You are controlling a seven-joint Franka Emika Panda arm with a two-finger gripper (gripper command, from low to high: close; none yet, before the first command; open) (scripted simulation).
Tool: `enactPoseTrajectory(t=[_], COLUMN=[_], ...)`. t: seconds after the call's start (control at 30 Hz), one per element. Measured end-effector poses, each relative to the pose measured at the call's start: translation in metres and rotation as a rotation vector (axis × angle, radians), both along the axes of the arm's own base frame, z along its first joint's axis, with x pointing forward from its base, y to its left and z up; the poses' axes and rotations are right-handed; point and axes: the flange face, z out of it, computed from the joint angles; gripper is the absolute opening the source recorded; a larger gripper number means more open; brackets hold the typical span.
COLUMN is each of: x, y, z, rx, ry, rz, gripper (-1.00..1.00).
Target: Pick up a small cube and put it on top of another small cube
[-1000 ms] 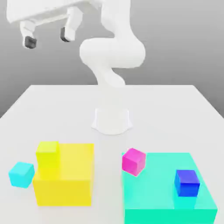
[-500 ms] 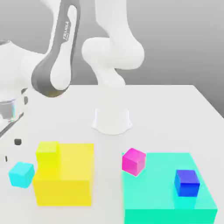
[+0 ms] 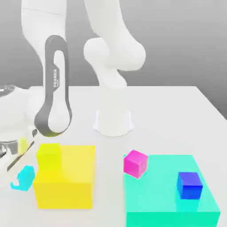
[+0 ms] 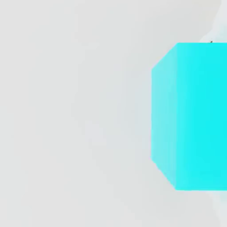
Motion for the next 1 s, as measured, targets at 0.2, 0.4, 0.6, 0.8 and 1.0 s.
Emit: enactPoseTrajectory(t=[0.2,0.4,0.6,0.8,1.0], x=[0.007,0.083,0.15,0.139,0.12], y=[-0.011,0.048,0.225,0.422,0.485], z=[0.056,0.098,0.131,0.167,0.13], rx=[0.002,0.028,0.055,0.061,0.004], ry=[-0.019,-0.06,-0.061,-0.033,0.0], rz=[0.036,0.456,1.082,1.743,1.924], gripper=[-1.0,-1.0,-1.0,-1.0,1.0])
